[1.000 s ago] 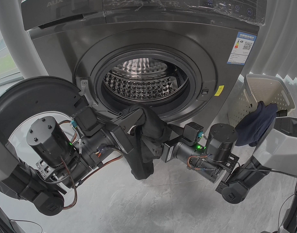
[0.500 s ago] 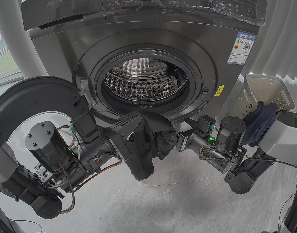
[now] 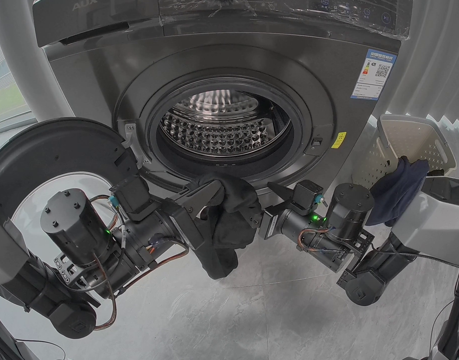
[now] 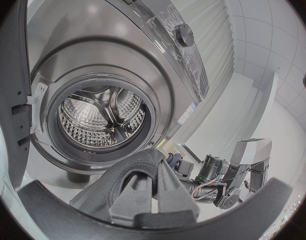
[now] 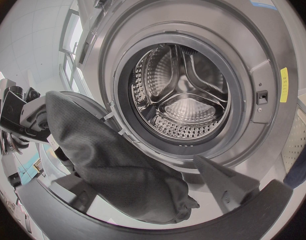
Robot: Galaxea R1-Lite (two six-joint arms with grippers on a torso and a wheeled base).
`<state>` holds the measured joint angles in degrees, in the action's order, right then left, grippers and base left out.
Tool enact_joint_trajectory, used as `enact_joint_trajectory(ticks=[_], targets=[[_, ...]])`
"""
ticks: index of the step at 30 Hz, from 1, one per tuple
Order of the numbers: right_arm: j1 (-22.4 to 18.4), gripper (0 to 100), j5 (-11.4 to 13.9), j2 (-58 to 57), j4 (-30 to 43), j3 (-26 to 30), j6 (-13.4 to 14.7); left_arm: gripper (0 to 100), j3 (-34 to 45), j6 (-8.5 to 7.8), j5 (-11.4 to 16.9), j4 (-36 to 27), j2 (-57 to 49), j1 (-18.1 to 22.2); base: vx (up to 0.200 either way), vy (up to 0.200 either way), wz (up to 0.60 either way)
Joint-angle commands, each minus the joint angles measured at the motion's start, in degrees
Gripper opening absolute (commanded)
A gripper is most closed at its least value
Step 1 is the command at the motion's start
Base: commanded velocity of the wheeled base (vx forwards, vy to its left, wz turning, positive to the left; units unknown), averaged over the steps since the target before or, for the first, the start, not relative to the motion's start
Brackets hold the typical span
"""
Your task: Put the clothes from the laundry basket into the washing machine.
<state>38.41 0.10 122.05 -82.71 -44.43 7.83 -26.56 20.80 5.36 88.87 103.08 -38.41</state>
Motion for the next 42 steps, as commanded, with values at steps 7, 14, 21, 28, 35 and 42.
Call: enact_joint_trajectory(ticks=[7, 14, 21, 28, 35, 42], targets=[[-0.80, 0, 0.69, -3.66, -0.26, 2.77, -0.36, 0, -0.16, 0.03, 0.00, -0.01, 1.24, 0.53, 0.000, 0.000, 0.00], [-1.67, 0, 1.05, -9.38, -0.17, 5.24, -0.44, 0, -0.16, 0.03, 0.09, -0.01, 3.26, 0.18, 0.000, 0.000, 0.00], [-1.59, 0, 1.05, -13.07, -0.17, 5.59, -0.44, 0, -0.16, -0.05, 0.44, -0.01, 4.76, 0.18, 0.000, 0.000, 0.00], [-0.80, 0, 1.13, -15.00, -0.34, 8.31, -0.36, 100, -0.77, -0.05, 1.40, -0.01, 6.52, 0.80, 0.000, 0.000, 0.00], [-0.80, 0, 1.75, -17.99, -0.34, 8.58, -0.36, 100, -0.33, -0.14, 0.79, 0.08, 9.06, 0.88, 0.000, 0.000, 0.00], [-0.80, 0, 1.75, -18.96, -0.43, 10.51, -0.27, 100, -1.47, -0.23, 0.70, 0.08, 10.82, 3.43, 0.000, 0.000, 0.00]])
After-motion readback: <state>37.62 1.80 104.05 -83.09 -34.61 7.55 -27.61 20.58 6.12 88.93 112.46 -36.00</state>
